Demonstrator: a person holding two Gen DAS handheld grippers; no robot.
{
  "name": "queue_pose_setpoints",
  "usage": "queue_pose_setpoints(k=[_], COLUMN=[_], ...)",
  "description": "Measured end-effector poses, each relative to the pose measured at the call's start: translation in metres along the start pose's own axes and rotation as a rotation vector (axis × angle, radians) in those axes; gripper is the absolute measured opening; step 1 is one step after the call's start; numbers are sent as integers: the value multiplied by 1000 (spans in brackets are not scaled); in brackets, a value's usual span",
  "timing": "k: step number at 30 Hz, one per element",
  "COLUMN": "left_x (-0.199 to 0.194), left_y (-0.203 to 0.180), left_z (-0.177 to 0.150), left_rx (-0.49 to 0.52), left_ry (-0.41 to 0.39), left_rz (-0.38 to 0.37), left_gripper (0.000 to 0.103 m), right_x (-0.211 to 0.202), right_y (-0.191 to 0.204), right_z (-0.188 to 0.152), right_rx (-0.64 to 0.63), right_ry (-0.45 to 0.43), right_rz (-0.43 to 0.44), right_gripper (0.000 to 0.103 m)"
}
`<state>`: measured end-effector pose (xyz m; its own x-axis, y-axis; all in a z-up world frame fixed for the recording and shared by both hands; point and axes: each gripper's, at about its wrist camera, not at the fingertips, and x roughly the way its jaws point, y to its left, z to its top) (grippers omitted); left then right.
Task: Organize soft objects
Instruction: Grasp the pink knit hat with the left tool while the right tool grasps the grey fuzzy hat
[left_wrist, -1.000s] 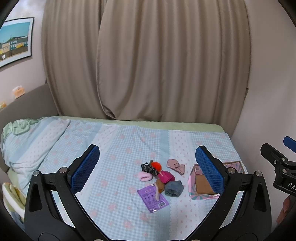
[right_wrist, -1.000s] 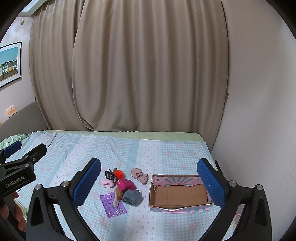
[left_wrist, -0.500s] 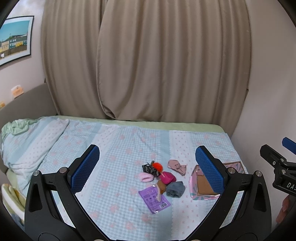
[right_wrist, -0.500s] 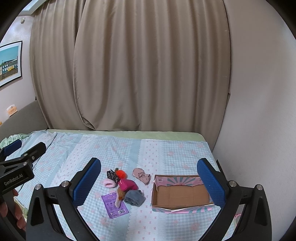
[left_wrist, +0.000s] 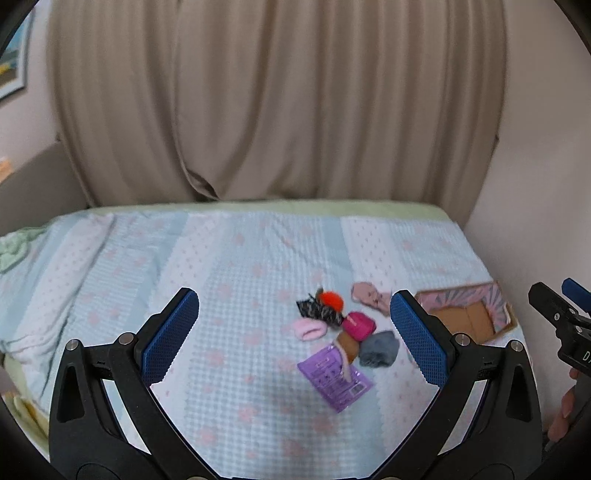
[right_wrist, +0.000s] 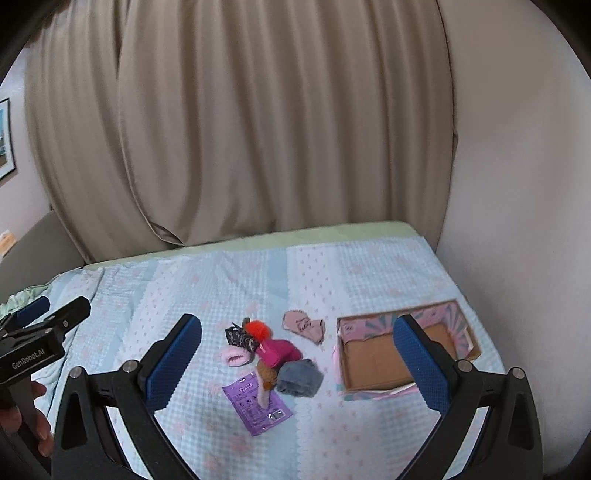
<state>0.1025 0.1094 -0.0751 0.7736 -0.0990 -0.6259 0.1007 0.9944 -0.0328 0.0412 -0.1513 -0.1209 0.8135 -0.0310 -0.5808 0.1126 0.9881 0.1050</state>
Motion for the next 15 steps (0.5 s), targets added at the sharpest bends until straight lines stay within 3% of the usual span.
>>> queue_pose_setpoints(k=[9, 15], left_x=[131, 224], left_y=[25, 25], left_z=[-35, -75], left_rx=[91, 76], left_ry=[111, 203], left_rz=[-119, -210], left_gripper=[102, 102], right_x=[100, 167], right_y=[19, 22], right_z=[-50, -96], right_rx=[111, 166], right_ry=[76, 144], right_rz=[-75, -119], right_gripper=[103, 103])
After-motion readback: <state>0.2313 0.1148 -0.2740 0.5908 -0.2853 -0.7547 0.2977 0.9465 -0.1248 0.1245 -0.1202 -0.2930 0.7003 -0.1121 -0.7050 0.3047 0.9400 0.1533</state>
